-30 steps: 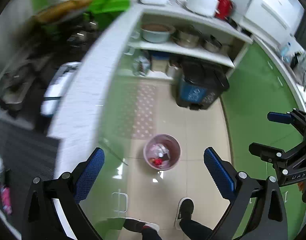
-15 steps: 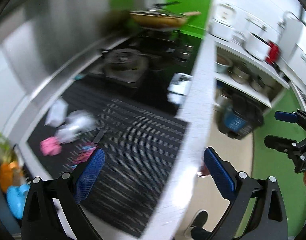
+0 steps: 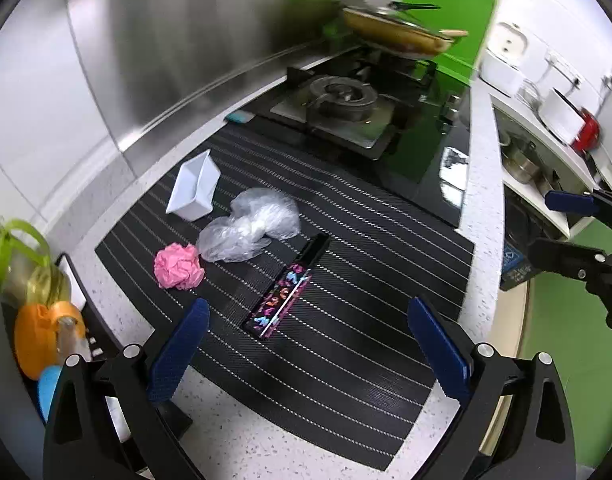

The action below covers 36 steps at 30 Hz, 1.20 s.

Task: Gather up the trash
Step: 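Swing both tools back toward the mat, then grasp the patterned tube with the left gripper while the right gripper grasps the plastic bag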

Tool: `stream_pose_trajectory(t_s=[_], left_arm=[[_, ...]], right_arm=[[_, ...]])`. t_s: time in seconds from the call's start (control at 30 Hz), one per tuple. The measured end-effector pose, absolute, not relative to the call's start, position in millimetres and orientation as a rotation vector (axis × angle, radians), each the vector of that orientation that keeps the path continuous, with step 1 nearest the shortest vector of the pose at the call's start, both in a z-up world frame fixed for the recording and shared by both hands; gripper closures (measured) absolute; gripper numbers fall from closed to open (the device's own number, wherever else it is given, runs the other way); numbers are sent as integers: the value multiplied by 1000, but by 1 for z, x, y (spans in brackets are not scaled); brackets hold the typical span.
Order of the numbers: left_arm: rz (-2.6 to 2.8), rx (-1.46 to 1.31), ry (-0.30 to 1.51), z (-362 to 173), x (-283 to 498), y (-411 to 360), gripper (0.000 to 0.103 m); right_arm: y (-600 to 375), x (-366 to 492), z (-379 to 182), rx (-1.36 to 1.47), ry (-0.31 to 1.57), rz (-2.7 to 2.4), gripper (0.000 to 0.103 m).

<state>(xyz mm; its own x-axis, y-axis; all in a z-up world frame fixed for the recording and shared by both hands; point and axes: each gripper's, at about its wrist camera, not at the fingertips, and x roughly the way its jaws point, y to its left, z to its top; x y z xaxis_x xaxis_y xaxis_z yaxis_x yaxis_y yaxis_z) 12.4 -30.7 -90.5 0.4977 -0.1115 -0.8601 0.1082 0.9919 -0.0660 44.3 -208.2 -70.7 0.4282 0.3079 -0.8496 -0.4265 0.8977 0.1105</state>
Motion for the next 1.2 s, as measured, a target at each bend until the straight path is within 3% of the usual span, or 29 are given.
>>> stream_pose_trajectory(t_s=[0.47,0.53,0.63,0.87,0.97,1.2], left_arm=[[-80,-31,1118,-160,54,-26,8],[-76,-34,1124,-167,58,-26,13],[-69,-26,1152,-177,64,-27,37],[-81,-21,1182,-189,68,-29,57],[-94,-16,1186,-189,70,-30,74],[-117,-28,1188,-183,67,-31,80]], right_arm=[[-178,116,-98,-248,1096,637,3],[-176,124,-102,-260,1100,650,3],[-174,133,-107,-257,1109,661,3],[-166,141,-114,-250,1123,684,3],[-164,142,-116,-244,1131,689,3],[-154,142,-118,-255,1133,699,3]])
